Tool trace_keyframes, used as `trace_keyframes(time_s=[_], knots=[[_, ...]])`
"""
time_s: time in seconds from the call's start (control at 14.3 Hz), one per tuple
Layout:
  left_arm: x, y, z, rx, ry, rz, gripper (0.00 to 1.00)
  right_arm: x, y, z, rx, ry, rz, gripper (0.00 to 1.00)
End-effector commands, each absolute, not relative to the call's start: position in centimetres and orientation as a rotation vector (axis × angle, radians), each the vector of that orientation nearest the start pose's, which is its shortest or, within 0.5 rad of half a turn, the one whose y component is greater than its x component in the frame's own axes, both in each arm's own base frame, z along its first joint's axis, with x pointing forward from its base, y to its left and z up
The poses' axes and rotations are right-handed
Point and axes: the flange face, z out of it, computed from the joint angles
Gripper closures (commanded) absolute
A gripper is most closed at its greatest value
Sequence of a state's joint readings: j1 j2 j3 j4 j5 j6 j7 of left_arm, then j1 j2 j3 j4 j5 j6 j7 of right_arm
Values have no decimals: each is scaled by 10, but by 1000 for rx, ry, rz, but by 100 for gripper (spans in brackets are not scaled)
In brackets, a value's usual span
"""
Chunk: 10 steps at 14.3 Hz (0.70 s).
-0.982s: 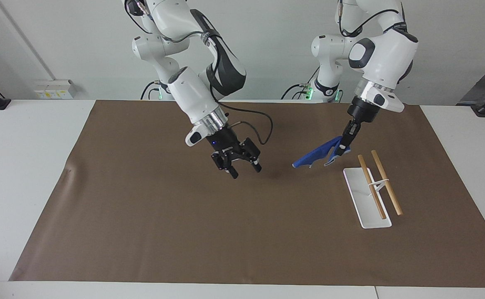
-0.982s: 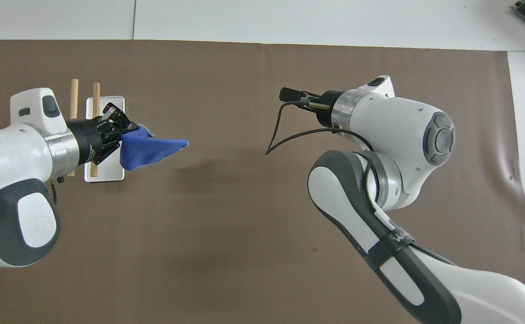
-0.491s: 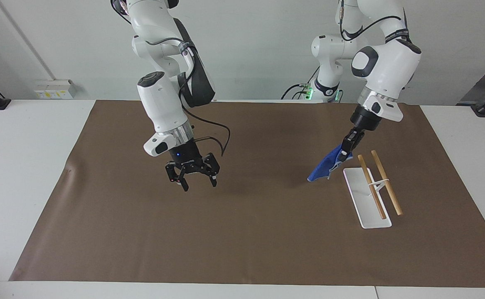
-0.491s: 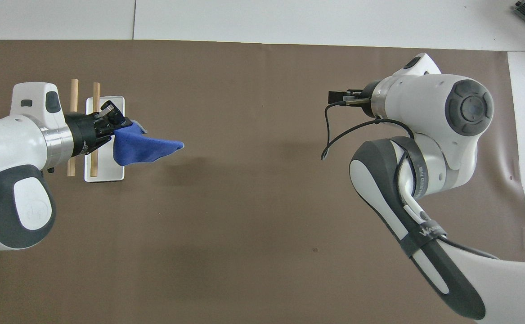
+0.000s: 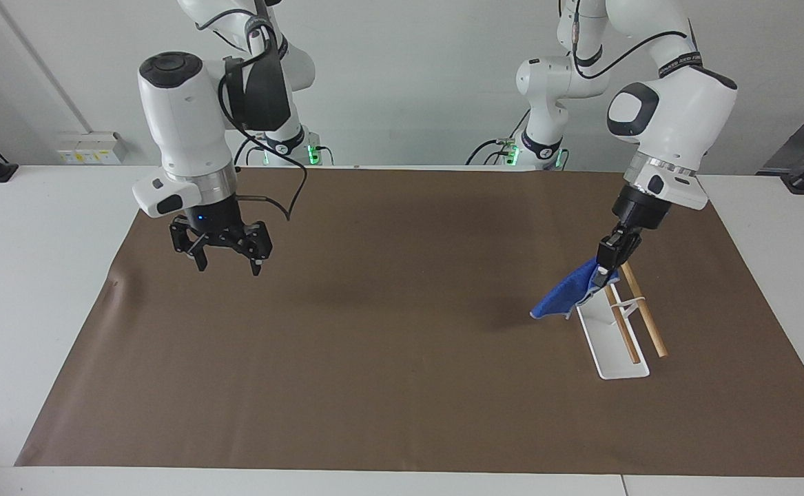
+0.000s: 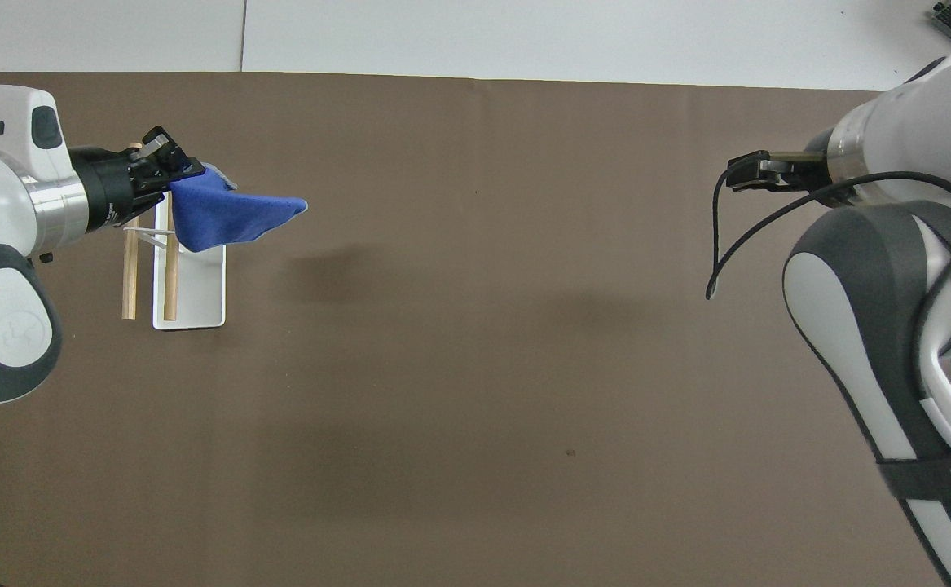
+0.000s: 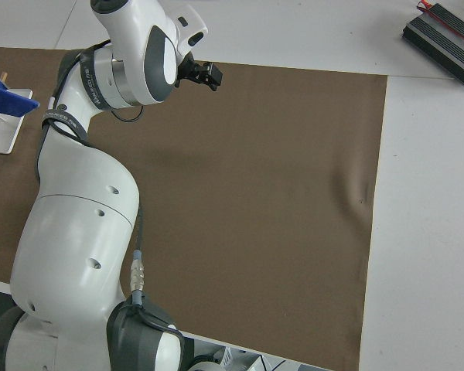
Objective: Right arm passes towel to left arm to hang
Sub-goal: 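Drape the towel over the dowels with the left gripper while the right retracts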
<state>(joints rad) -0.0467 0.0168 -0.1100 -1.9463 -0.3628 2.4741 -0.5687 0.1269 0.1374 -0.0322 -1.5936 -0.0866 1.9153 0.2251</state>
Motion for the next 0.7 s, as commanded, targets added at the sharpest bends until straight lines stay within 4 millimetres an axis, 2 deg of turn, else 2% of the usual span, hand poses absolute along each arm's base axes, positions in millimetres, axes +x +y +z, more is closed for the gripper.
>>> trace_keyframes(time_s=[0.0,0.14,0.28,0.42,0.49,0.63], knots=[[602,-73,525,-3279,-1287,-603,100,602,27,590,-3195,266,-258,0],[601,-45,524,-3176,-1388,-572,100,589,0,612,-3199,346,-176,0],[601,-26,522,-3112,-1503,-553,100,578,-13,637,-3172,363,-93,0],[598,-13,517,-3032,-1649,-477,100,568,-19,635,-3152,346,-31,0],[596,-9,516,-2976,-1687,-468,100,558,-17,623,-3154,345,12,0],[593,2,513,-2832,-1863,-454,100,547,-13,613,-3158,340,37,0]])
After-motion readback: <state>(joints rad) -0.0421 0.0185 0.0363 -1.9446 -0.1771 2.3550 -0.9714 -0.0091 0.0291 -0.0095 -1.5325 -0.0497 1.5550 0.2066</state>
